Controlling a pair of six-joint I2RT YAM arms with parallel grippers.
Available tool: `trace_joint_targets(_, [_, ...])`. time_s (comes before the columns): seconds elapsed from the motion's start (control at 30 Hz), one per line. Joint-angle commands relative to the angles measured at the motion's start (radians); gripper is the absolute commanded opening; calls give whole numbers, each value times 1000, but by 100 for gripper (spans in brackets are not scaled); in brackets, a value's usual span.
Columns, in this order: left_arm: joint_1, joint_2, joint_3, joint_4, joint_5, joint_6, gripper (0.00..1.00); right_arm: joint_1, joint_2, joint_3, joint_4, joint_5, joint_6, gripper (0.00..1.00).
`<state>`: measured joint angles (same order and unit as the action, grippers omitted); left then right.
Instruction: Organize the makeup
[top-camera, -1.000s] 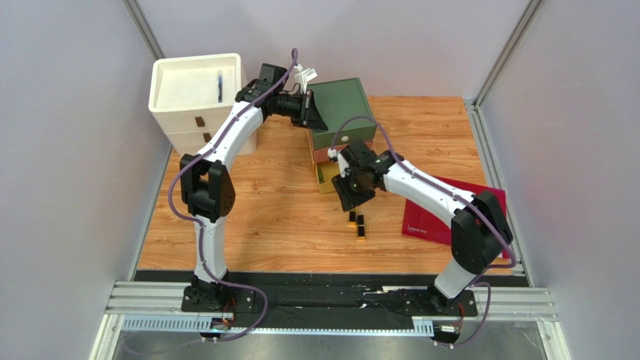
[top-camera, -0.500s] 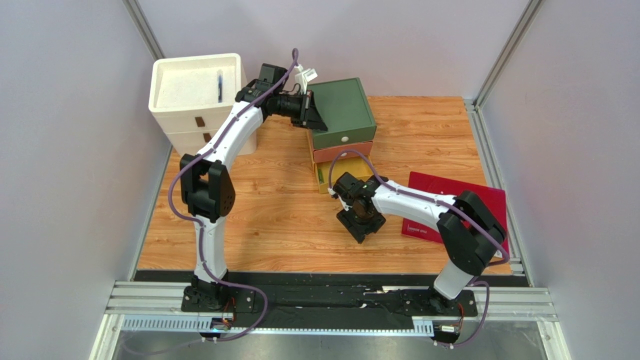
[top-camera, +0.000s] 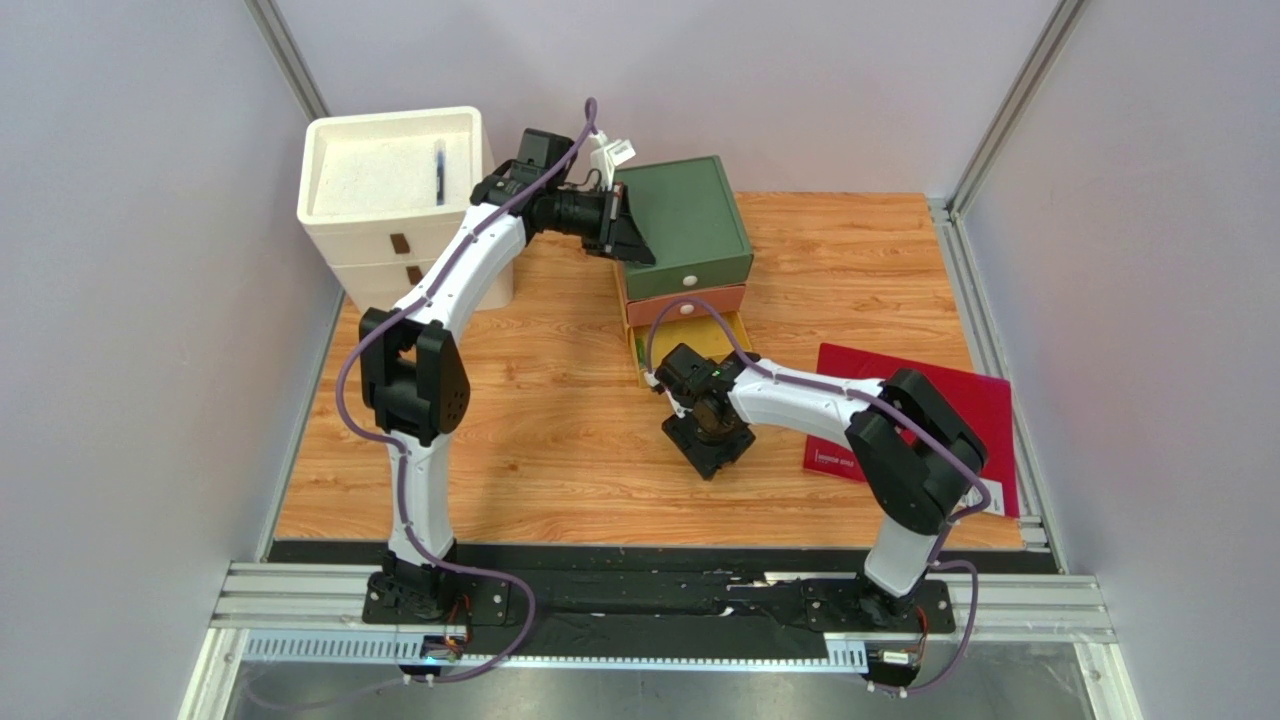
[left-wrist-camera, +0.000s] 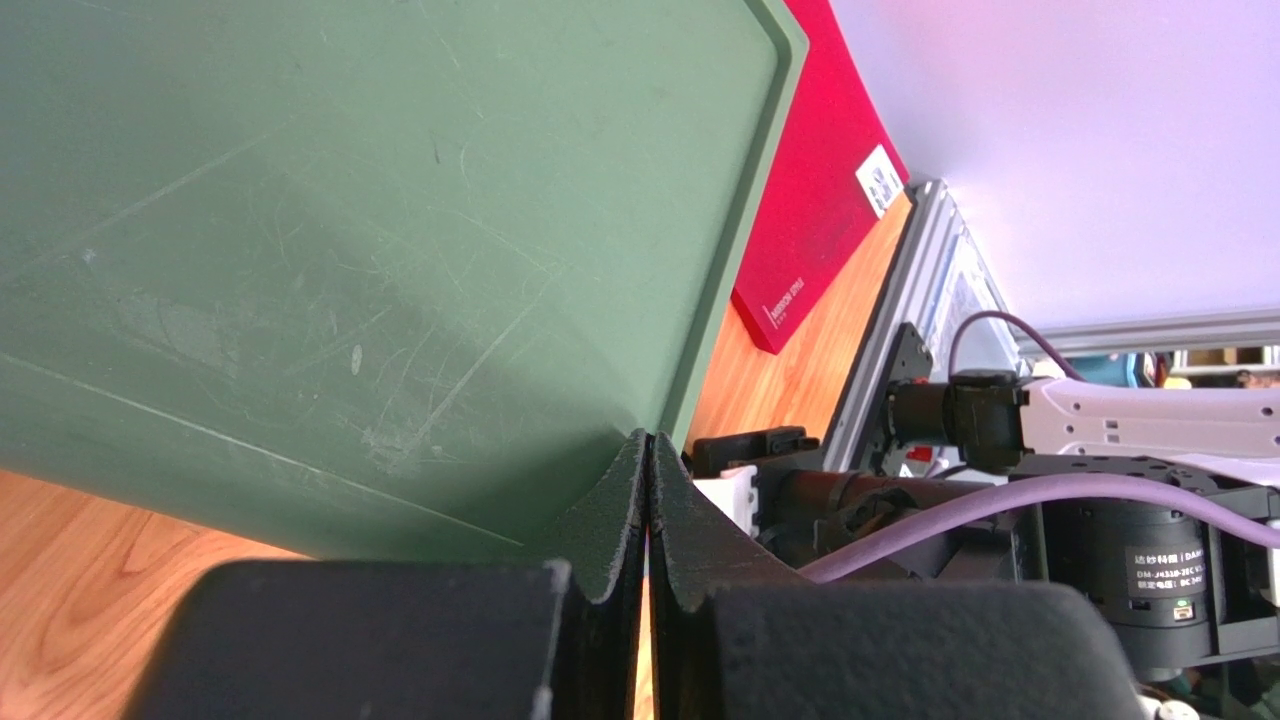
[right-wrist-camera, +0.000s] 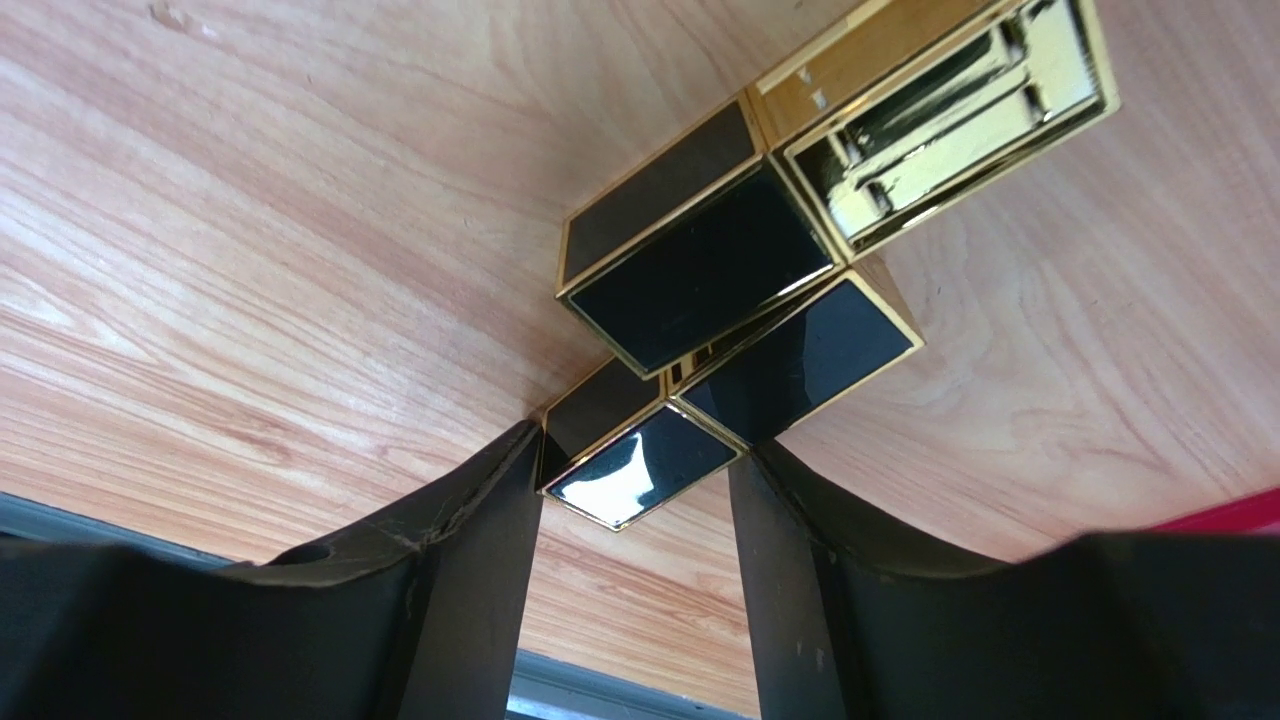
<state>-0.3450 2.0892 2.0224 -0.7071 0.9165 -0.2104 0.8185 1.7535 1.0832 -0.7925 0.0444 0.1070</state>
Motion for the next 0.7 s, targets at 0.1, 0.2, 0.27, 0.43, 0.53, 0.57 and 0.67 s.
trace_joint_targets(0.1, [-9,40,-54,-157,-85,74,0,-19,55,38,53,0,2,54])
trace_joint_targets(0.2, [-9,37,-56,-158,-85,77,0,-21,22,43,55,-20,10,57])
trace_joint_targets(0.27, [-9,37,-56,-160,-84,78,0,-21,5,50,55,-24,28,63])
trace_joint_targets(0.43, [-9,37,-54,-160,-82,80,0,-22,1,81,58,-69,37,100])
trace_joint_targets(0.53, [-9,38,-54,-163,-82,82,0,-25,27,95,64,-69,34,100])
trace_joint_targets(0.57, [-9,38,-54,-163,-82,82,0,-27,35,95,67,-69,34,99])
trace_joint_targets(0.67, [-9,37,-56,-167,-84,86,0,-45,70,98,84,-74,30,91])
